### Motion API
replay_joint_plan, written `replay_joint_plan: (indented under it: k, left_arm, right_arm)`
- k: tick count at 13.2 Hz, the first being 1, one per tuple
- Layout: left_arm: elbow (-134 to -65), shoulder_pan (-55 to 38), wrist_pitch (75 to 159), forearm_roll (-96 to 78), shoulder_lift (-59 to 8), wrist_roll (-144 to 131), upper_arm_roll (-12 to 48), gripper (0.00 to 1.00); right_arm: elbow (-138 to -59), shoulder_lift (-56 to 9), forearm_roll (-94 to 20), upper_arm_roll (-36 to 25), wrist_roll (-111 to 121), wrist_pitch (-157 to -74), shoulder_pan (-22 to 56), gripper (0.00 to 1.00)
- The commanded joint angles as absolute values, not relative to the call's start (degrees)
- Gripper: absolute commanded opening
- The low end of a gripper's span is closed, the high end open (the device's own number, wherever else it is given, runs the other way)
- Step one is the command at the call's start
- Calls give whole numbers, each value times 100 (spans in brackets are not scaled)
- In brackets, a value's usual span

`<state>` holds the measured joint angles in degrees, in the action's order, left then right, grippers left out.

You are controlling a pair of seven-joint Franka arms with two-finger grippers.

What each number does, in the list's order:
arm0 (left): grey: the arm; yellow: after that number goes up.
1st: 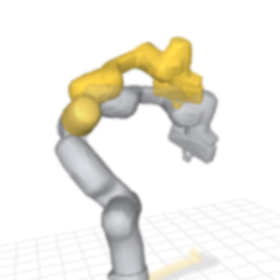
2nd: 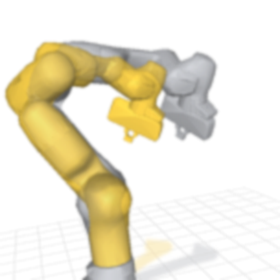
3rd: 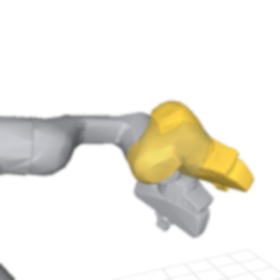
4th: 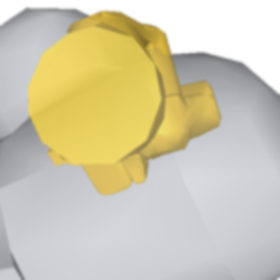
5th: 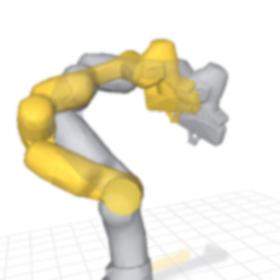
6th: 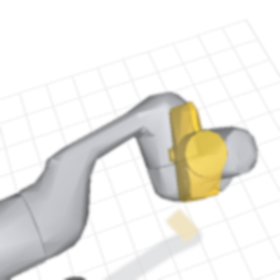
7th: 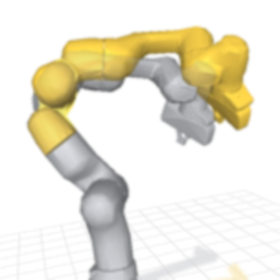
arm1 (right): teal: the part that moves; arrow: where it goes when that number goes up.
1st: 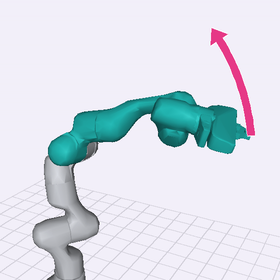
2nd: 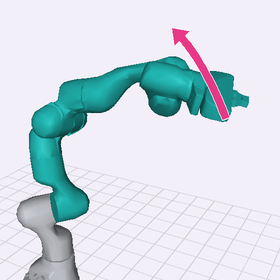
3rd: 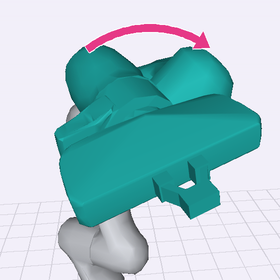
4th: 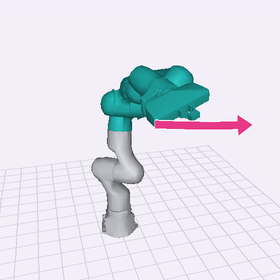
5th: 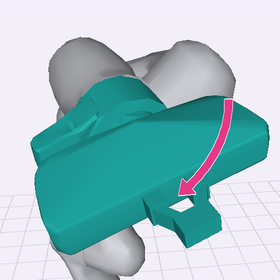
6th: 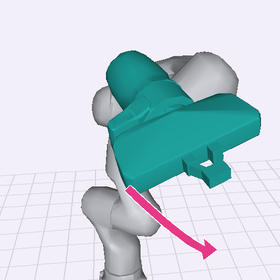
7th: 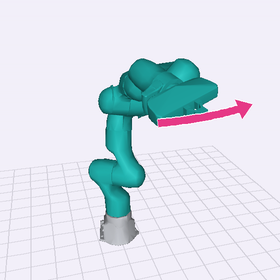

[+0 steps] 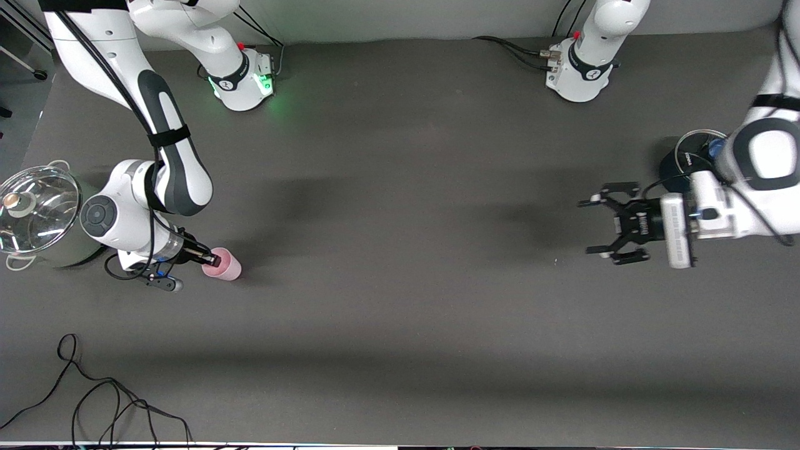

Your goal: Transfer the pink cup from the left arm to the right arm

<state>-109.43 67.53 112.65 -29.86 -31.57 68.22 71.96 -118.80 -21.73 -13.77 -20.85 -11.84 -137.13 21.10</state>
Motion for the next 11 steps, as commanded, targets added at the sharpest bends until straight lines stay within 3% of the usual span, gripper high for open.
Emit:
replay_joint_plan:
  k: [1, 4, 8, 11]
  left_arm:
    - [-10304, 6908, 10156, -2043, -2804, 5456, 7207, 100]
    - [-9363, 6820, 9082, -716, -2795, 3836, 7286, 100]
    - [-8870, 6812, 8404, 297, -2567, 2849, 7541, 100]
    - [-8588, 6820, 7991, 667, -1909, 2042, 7532, 100]
  right_arm:
    - [-11805, -1540, -1389, -2136, -1397, -13449, 2162, 100]
    - [-11156, -1074, -1302, -2153, -1870, -12388, 2162, 100]
    - [-10355, -520, -725, -2136, -1960, -10937, 2171, 100]
    - [-9521, -238, -299, -2118, -1978, -9637, 2162, 100]
